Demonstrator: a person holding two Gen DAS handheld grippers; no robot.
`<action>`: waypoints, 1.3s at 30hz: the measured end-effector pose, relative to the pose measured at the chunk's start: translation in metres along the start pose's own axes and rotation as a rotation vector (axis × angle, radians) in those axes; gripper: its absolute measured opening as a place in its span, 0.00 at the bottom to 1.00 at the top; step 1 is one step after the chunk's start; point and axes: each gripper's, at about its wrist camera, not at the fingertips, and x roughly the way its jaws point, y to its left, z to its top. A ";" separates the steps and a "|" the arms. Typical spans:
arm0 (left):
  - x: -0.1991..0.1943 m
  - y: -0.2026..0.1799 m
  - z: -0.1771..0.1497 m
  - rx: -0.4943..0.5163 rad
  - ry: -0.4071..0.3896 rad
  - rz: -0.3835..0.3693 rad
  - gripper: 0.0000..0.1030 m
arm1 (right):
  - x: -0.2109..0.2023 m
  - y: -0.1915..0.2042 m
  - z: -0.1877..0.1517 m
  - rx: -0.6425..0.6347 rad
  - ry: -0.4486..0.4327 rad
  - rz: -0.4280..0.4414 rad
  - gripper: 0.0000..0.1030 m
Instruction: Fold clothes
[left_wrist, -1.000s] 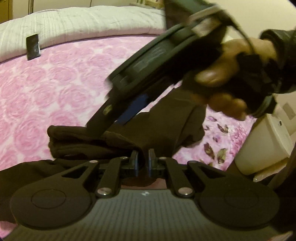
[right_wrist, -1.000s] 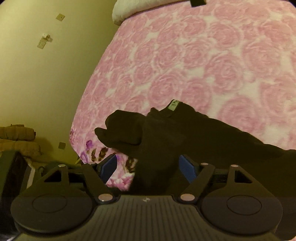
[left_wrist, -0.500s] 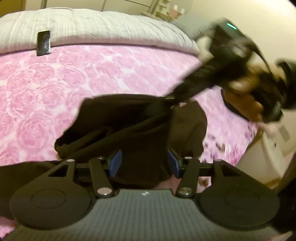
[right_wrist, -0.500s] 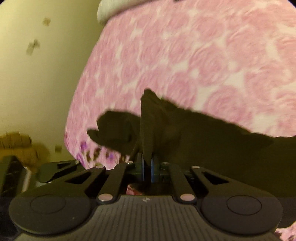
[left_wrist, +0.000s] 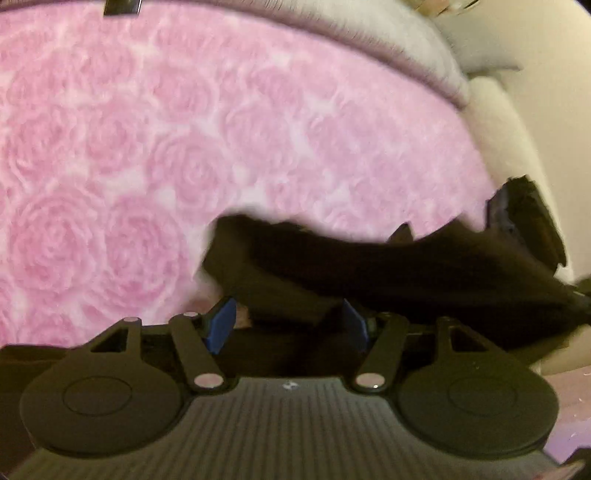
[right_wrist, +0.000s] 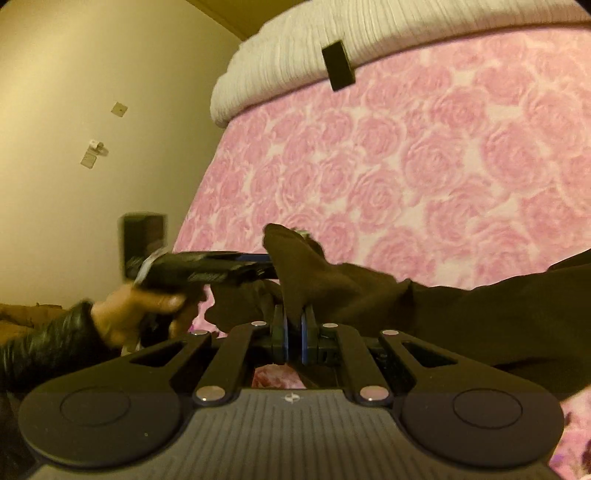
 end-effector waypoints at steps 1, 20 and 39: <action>0.007 -0.004 0.002 0.012 0.022 0.011 0.56 | -0.007 -0.001 -0.002 0.000 -0.010 0.005 0.06; -0.013 -0.251 0.075 0.780 -0.073 -0.493 0.67 | -0.210 -0.086 -0.011 0.245 -0.516 -0.004 0.06; -0.128 -0.188 -0.055 0.898 0.138 -0.048 0.01 | -0.105 -0.058 -0.008 0.187 -0.161 0.321 0.13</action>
